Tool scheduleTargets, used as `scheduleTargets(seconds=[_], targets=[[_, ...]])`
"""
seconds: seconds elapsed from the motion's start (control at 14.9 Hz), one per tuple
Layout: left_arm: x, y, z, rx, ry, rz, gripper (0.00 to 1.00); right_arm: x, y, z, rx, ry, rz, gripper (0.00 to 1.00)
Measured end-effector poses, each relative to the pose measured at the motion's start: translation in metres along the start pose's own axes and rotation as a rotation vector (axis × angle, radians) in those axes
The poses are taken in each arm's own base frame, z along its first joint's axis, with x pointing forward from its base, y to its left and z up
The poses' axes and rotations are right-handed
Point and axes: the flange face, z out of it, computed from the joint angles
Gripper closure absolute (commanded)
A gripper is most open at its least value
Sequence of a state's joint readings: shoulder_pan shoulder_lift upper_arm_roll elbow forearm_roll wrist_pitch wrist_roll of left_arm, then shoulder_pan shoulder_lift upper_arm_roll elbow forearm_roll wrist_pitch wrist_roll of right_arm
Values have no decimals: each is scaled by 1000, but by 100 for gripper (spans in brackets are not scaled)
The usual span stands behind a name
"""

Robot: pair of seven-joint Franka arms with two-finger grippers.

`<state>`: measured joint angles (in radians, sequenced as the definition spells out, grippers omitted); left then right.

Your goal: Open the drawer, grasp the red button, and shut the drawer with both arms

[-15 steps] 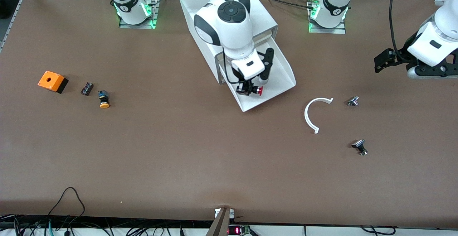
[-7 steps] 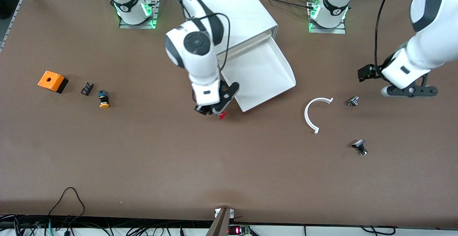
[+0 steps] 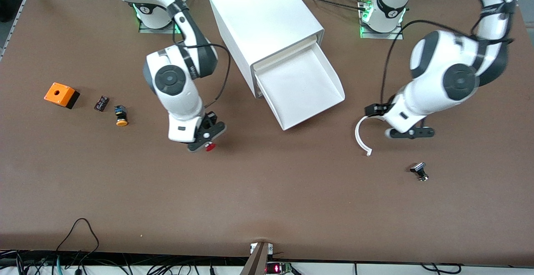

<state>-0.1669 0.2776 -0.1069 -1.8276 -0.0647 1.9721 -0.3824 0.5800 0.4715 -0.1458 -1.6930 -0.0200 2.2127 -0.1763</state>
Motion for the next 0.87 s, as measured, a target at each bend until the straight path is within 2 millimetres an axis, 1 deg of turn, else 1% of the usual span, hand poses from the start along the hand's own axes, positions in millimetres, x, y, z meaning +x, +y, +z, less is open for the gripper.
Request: scheduleTargets(seconds=[0.07, 0.2, 0.33, 0.4, 0.47, 0.54, 0.67, 0.8, 0.87], targets=[[-2, 12, 13, -9, 25, -35, 0, -11, 5, 1, 6, -14, 49, 74], [-7, 27, 37, -34, 76, -78, 0, -31, 3, 3, 16, -42, 157, 74], [-14, 32, 57, -58, 105, -122, 0, -47, 2, 8, 20, -69, 274, 74], [-18, 35, 65, -69, 109, -147, 0, -53, 5, 12, 20, -82, 319, 74], [-25, 41, 73, -76, 111, -168, 0, -60, 13, 18, 20, -97, 354, 74], [-33, 49, 81, -81, 108, -182, 0, -68, 26, 24, 20, -111, 386, 74], [-52, 68, 95, -81, 90, -198, 0, -88, 63, 35, 22, -132, 453, 73], [-71, 86, 106, -79, 61, -219, 0, -107, 96, 38, 25, -143, 512, 72], [-80, 94, 111, -78, 46, -223, 0, -116, 106, 37, 28, -147, 534, 71]])
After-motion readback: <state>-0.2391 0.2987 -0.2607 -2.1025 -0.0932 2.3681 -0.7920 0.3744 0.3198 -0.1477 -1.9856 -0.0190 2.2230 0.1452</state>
